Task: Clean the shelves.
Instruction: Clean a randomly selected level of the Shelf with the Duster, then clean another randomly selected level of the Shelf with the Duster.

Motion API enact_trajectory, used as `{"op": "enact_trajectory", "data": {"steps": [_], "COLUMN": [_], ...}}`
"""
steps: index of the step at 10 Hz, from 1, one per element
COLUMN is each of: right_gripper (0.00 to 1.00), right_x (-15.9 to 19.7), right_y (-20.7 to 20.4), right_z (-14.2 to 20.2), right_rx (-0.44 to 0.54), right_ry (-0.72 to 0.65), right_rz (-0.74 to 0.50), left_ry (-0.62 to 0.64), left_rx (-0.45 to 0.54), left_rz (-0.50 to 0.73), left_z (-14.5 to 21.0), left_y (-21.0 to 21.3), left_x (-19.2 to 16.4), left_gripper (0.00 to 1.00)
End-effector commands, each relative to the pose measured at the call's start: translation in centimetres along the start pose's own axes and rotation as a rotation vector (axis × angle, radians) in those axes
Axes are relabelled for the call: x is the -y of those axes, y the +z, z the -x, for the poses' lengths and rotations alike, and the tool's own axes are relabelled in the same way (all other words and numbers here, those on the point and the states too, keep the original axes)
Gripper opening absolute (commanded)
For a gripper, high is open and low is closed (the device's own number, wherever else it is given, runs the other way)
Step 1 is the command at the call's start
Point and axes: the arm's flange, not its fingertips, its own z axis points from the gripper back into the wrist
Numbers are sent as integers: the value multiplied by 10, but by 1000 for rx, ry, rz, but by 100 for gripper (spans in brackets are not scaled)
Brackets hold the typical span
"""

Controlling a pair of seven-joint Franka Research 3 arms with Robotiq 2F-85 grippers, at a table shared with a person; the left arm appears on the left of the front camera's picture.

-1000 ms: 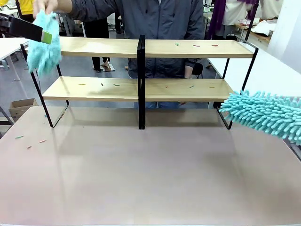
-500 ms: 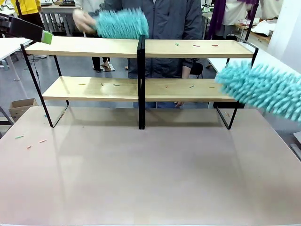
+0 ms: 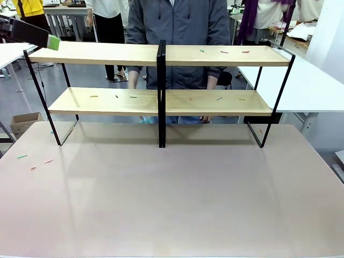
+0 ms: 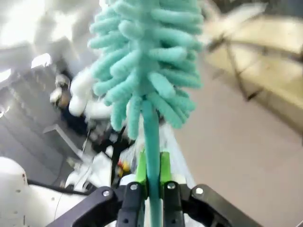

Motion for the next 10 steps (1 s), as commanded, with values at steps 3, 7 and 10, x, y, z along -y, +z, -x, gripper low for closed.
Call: {"op": "enact_trajectory", "data": {"steps": [3,7,10], "right_gripper": [12,12,12], "right_x": [-2,-2,-2], "right_y": [-22,-22,-22], "right_z": [0,0,0], "right_rx": [-147,-147,-147], "right_ry": [-25,-25,-25], "right_rz": [-34,-34,-34], "left_ry": [4,4,4], "left_rx": [6,6,6], "left_rz": [0,0,0], "left_z": [3,3,3], "left_y": [-1,-1,-1], "left_x": [-1,-1,-1], "left_gripper": [100,100,100]}}
